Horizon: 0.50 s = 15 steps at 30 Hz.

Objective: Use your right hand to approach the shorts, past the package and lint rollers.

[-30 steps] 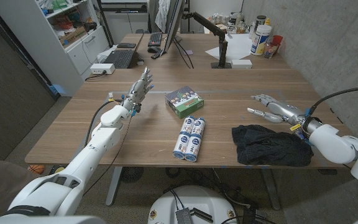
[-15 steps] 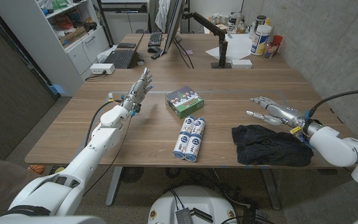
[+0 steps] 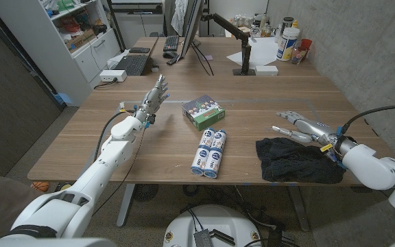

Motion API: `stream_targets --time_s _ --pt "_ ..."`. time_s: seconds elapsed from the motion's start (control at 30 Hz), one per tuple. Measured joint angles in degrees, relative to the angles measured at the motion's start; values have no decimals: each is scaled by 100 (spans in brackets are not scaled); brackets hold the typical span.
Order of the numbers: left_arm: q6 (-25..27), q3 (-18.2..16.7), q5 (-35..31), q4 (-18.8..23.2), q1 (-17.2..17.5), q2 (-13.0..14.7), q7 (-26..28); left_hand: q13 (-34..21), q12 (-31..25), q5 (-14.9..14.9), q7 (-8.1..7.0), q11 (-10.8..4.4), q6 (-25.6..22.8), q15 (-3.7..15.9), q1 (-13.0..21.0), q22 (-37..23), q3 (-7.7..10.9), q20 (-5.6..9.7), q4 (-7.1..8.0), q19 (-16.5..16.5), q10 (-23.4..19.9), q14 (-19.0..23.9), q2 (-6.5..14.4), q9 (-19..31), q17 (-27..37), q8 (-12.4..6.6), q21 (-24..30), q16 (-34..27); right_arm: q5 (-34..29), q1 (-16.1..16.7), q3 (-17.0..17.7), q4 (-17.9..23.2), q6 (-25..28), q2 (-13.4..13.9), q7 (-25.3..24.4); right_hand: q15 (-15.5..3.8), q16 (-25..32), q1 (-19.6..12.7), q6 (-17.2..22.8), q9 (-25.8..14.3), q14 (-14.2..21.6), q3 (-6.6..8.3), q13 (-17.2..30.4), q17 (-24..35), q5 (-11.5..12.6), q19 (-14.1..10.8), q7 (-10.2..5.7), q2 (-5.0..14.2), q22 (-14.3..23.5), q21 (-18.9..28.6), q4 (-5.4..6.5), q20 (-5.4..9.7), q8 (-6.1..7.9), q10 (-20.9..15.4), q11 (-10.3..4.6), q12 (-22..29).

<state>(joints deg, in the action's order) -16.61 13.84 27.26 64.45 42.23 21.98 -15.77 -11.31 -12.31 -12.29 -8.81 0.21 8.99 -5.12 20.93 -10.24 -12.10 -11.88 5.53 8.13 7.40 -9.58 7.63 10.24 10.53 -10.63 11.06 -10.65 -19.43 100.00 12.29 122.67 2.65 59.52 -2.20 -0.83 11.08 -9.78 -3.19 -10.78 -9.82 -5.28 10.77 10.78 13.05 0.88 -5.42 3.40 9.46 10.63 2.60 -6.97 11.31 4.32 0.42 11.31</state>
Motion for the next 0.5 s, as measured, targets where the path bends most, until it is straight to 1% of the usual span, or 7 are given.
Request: stream_targets --time_s 0.13,0.2,0.5 --pt "0 0 -3 -34 -25 -6 -12 0 0 0 31 0 -31 0 0 0 0 0 0 0 0 0 0 0 0 0 0 0 -55 44 31 35 32 -56 20 0 0 0 0 0 0 0 0 0 0 0 0 0 0 0 0 0 0 0 0 0" --pt "0 0 -3 -37 -27 -7 -12 0 0 0 31 0 -31 0 0 0 0 0 0 0 0 0 0 0 0 0 0 0 -77 44 31 35 41 -56 26 0 0 0 0 0 0 0 0 0 0 0 0 0 0 0 0 0 0 0 0 0" --pt "-1 3 -20 -35 -31 -3 -24 0 0 0 31 0 -31 0 0 0 0 0 0 0 0 0 0 0 0 0 0 0 -178 188 151 129 79 -223 78 0 0 0 1 0 0 1 0 0 0 0 0 0 0 0 1 0 0 0 0 0"
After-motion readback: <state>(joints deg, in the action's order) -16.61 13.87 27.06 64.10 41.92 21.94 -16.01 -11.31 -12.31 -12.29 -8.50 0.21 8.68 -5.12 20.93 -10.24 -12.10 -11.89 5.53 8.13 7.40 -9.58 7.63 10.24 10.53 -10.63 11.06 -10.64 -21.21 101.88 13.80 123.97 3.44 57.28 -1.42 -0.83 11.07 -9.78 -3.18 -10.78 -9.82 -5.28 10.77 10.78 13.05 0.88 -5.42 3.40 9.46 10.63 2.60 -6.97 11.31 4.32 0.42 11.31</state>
